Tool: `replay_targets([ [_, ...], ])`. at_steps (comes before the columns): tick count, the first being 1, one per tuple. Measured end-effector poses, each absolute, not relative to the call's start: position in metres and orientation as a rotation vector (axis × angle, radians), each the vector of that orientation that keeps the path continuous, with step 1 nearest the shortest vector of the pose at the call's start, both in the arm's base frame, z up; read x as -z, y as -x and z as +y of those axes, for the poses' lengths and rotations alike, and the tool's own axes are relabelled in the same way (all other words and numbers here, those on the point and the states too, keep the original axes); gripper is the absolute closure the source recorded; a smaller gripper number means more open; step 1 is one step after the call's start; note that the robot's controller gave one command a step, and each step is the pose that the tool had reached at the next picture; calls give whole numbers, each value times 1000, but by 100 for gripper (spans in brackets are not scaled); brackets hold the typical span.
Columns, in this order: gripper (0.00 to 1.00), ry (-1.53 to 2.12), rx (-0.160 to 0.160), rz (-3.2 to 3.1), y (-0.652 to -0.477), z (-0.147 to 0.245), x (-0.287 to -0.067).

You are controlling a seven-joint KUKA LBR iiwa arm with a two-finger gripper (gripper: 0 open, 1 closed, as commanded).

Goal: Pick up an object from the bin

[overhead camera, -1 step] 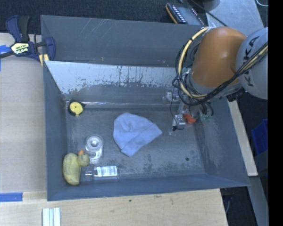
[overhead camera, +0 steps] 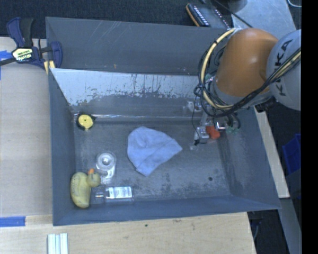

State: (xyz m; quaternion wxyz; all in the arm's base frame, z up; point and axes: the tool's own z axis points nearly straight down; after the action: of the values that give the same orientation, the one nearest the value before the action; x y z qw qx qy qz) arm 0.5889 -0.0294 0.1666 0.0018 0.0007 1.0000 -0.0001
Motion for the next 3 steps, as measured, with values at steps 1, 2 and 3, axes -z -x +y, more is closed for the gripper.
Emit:
replay_targets([
  [1, 0, 201, -2, 3139, -578, 34, -69],
  [2, 0, 107, -1, 3129, -586, 50, -146],
  [3, 0, 199, -2, 3135, -579, 33, -69],
])
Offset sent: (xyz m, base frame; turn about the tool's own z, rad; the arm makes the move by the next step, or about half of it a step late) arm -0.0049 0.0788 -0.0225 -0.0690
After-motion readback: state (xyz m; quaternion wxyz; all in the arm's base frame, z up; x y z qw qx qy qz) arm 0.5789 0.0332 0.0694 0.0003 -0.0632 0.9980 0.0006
